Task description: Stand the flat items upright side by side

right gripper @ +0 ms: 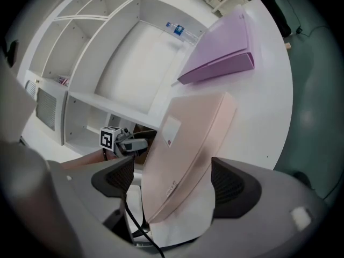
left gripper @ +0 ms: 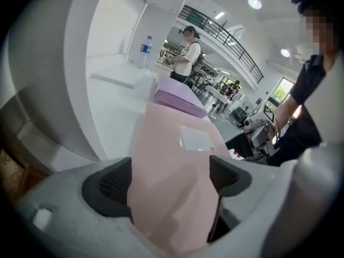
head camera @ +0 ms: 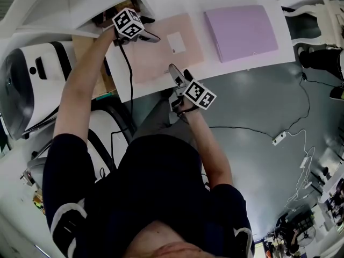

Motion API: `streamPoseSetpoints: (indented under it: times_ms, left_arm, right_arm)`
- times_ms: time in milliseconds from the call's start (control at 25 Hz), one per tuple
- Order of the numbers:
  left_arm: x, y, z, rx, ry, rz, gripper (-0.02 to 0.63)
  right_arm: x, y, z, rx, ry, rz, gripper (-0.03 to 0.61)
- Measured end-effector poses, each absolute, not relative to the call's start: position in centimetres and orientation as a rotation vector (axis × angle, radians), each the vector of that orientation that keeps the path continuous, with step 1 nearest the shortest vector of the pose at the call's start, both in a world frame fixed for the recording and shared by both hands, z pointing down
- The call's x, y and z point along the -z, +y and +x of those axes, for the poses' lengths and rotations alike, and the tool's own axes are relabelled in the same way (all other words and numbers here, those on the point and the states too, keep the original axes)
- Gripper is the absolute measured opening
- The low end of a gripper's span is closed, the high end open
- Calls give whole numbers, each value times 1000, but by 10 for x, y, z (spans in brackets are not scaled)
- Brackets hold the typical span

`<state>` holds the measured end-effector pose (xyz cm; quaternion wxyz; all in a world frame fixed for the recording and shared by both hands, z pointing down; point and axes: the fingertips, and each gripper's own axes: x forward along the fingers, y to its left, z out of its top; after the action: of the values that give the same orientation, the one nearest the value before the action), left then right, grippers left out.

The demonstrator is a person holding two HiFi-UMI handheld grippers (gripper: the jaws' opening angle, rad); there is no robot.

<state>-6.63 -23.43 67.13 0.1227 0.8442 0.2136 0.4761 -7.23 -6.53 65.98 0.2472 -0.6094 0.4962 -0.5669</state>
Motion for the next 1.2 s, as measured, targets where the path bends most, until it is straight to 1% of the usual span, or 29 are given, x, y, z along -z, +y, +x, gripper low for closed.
streamPoseSetpoints:
  times_ms: [240,400,880,1080,1200]
  left_arm:
    - [-678,-234,-64,-1426,667,2447,462]
    - [-683,-235,-65,-1434,673,2432,445]
    - [-693,-232,-63,-1498,727,2399,443]
    - [-692,-231,-63,-1510,738,2399,419]
    - [-691,-231,-62,-1503,740,2390,416]
  right_arm:
    - [-672,-68,-69,1550,1267,-1633,431]
    - [-681,-66,-68,1546,1222,-1621,430]
    - [-680,-71,-62,1503,1158,-1519,420]
    - [-679,-68,-60,1500,1150,-1479,416]
    - [-679,-66,-59,1497,1147,-1458,402]
